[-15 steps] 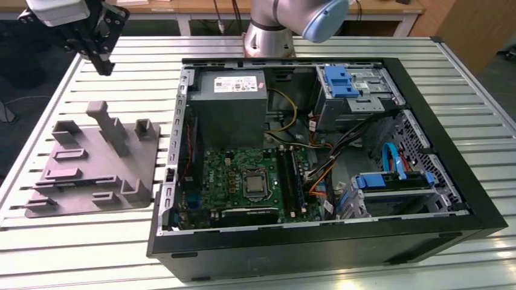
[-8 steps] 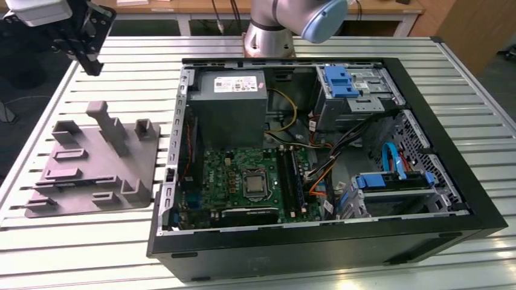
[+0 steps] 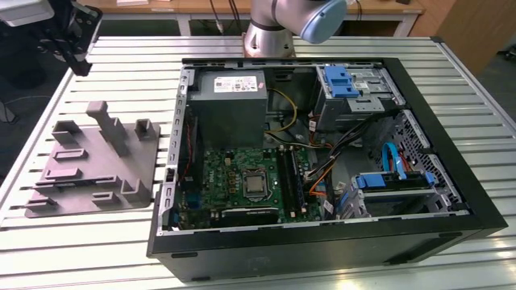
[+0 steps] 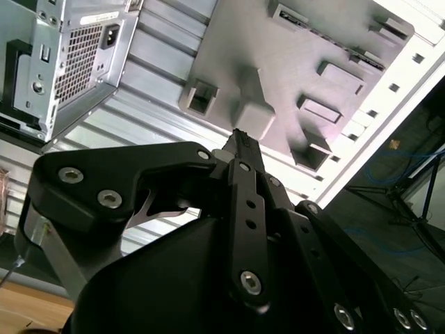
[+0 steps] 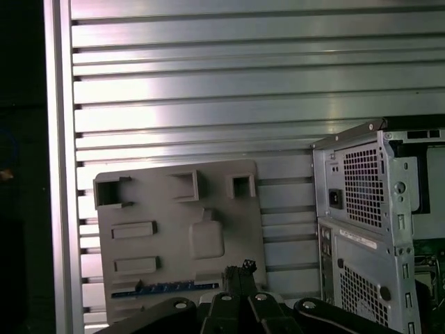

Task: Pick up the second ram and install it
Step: 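Reach for the second ram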

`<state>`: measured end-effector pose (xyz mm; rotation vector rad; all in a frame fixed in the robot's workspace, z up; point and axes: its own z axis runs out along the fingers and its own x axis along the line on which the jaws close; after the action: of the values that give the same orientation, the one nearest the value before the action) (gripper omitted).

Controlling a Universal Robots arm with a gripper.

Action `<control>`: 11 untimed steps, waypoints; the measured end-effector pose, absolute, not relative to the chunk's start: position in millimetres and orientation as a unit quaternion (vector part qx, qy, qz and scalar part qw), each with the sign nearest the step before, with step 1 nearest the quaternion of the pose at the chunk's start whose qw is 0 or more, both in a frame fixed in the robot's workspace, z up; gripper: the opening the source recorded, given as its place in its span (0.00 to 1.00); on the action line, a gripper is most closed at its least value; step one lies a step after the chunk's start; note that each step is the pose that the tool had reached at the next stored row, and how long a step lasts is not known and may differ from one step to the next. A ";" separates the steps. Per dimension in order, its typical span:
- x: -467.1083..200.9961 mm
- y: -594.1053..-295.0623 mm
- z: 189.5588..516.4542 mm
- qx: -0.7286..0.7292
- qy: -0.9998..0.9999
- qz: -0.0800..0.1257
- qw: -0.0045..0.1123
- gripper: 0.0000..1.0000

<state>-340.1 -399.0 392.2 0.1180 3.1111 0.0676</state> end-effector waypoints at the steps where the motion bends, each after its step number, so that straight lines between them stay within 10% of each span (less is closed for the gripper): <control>1: -342.2 -399.0 392.2 0.038 0.999 0.022 0.014 0.11; 11: -364.2 -399.0 392.1 0.038 0.999 0.022 0.014 0.11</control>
<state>-364.2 -399.0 392.1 0.1179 3.1111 0.0676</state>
